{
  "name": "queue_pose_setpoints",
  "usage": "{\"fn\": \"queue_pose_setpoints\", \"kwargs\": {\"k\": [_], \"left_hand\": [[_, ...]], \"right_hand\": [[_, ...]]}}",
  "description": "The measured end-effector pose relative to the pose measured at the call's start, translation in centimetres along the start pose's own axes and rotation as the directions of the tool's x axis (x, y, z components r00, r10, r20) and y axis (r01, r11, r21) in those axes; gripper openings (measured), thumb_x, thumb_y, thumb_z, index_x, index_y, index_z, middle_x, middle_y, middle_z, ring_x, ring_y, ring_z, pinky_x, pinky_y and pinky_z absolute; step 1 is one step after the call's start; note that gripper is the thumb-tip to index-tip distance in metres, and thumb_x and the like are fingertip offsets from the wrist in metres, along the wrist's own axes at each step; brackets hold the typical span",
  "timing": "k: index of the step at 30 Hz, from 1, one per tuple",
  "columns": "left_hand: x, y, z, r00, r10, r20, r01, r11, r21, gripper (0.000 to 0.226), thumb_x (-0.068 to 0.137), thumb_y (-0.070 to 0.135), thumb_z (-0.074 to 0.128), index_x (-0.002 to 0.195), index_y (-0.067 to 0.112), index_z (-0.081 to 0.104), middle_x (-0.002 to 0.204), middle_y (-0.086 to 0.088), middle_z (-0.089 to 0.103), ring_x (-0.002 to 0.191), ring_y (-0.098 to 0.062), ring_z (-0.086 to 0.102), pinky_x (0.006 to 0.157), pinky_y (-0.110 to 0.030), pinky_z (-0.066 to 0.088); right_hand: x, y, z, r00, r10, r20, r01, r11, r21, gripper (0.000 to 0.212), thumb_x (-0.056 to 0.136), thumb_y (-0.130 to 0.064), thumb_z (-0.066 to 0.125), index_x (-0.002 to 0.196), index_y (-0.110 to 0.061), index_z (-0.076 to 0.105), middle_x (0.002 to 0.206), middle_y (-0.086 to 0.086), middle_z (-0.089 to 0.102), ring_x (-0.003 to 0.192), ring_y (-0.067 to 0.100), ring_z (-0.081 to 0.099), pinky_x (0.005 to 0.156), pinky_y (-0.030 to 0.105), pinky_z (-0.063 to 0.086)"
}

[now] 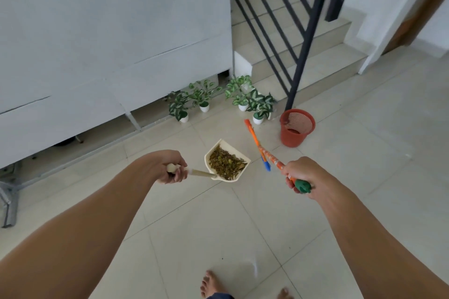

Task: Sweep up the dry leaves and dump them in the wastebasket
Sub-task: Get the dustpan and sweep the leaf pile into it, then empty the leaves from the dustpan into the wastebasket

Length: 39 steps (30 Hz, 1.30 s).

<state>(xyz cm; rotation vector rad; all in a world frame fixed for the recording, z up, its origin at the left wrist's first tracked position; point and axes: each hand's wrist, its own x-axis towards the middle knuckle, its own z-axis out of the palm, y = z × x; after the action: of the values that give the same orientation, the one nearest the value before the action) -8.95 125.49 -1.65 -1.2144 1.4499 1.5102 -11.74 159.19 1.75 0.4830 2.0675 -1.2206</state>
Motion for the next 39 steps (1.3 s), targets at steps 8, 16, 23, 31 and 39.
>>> {"fn": "queue_pose_setpoints", "kwargs": {"k": [8,16,23,31,39], "left_hand": [[-2.7,3.6,11.6,0.995,0.056,0.080,-0.058,0.998,0.017,0.024,0.094,0.005,0.042,0.114,-0.008,0.048,0.069,-0.013,0.050,0.034,-0.010,0.046,0.029,-0.015,0.038],[-5.5,7.7,20.7,0.983,0.101,0.154,-0.109,0.993,0.046,0.021,0.097,0.009,0.039,0.107,-0.008,0.048,0.069,-0.012,0.047,0.032,-0.009,0.045,0.027,-0.014,0.036],[-6.5,13.7,26.0,0.974,0.165,0.153,-0.187,0.972,0.140,0.017,0.098,0.009,0.038,0.100,-0.004,0.048,0.069,-0.008,0.045,0.031,-0.007,0.043,0.027,-0.013,0.035],[-2.9,20.0,30.6,0.958,0.287,0.011,-0.275,0.905,0.324,0.014,0.097,0.007,0.040,0.102,-0.003,0.049,0.064,-0.006,0.048,0.032,-0.007,0.044,0.029,-0.013,0.036],[2.0,21.3,35.9,0.887,0.455,-0.084,-0.349,0.777,0.524,0.014,0.095,0.003,0.036,0.103,0.001,0.047,0.078,-0.010,0.046,0.050,-0.012,0.042,0.035,-0.014,0.031]], "right_hand": [[-2.5,2.4,-12.0,0.996,-0.037,-0.076,0.050,0.983,0.179,0.007,0.093,0.001,0.049,0.095,-0.001,0.055,0.072,0.013,0.051,0.049,0.015,0.047,0.031,0.014,0.036],[-2.9,3.1,-20.4,0.988,-0.052,-0.148,0.087,0.968,0.236,0.009,0.094,-0.002,0.050,0.091,-0.002,0.058,0.073,0.013,0.053,0.049,0.012,0.046,0.032,0.014,0.036],[0.4,1.8,-26.1,0.980,-0.030,-0.195,0.090,0.948,0.306,0.010,0.093,-0.001,0.052,0.084,-0.003,0.057,0.073,0.012,0.054,0.044,0.010,0.049,0.030,0.013,0.035],[6.8,-1.4,-30.4,0.973,-0.032,-0.231,0.104,0.946,0.308,0.014,0.094,-0.002,0.049,0.083,-0.005,0.057,0.071,0.010,0.052,0.050,0.010,0.048,0.032,0.012,0.037],[13.4,-2.6,-31.8,0.981,-0.004,-0.196,0.075,0.932,0.355,0.009,0.096,-0.012,0.054,0.090,-0.007,0.059,0.071,0.008,0.052,0.046,0.009,0.047,0.031,0.015,0.036]]}}
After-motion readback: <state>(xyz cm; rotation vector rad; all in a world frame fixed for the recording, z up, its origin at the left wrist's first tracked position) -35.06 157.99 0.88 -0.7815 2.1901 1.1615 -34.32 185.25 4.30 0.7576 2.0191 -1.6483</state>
